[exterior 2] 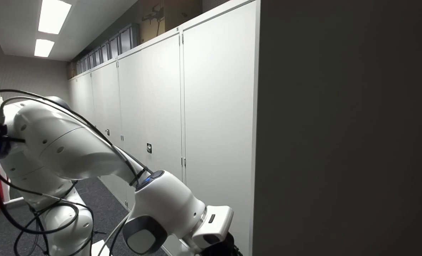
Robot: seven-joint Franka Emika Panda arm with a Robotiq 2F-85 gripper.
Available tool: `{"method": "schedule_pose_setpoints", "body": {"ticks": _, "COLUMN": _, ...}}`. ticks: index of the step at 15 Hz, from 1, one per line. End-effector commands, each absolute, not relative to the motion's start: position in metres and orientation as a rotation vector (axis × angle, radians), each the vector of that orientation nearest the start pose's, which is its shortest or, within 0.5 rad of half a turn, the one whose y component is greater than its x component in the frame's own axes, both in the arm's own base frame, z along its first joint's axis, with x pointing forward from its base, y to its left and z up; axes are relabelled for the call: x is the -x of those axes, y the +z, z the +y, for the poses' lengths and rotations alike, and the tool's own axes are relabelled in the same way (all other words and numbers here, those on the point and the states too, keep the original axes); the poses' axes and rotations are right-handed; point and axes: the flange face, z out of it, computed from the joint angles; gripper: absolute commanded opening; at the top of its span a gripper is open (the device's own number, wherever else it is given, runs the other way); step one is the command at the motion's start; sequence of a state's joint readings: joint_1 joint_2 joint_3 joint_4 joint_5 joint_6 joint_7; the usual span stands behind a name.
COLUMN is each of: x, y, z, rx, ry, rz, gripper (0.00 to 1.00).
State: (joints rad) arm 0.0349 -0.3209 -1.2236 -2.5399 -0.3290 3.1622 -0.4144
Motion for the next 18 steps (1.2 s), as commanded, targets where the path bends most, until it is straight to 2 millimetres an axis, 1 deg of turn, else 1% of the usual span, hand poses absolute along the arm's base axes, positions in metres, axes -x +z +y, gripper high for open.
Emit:
{"method": "schedule_pose_setpoints", "body": {"ticks": 1, "x": -0.229, "y": 0.419, "z": -0.434, "rx": 3.262, "ry": -1.273, "rz": 0.764, "gripper": 1.00}}
{"method": "schedule_pose_setpoints", "body": {"ticks": 7, "x": -0.240, "y": 0.420, "z": -0.414, "rx": 3.260, "ry": -1.279, "rz": 0.698, "gripper": 1.00}}
{"method": "schedule_pose_setpoints", "body": {"ticks": 18, "x": -0.265, "y": 0.427, "z": -0.372, "rx": 3.211, "ry": -1.275, "rz": 0.700, "gripper": 1.00}}
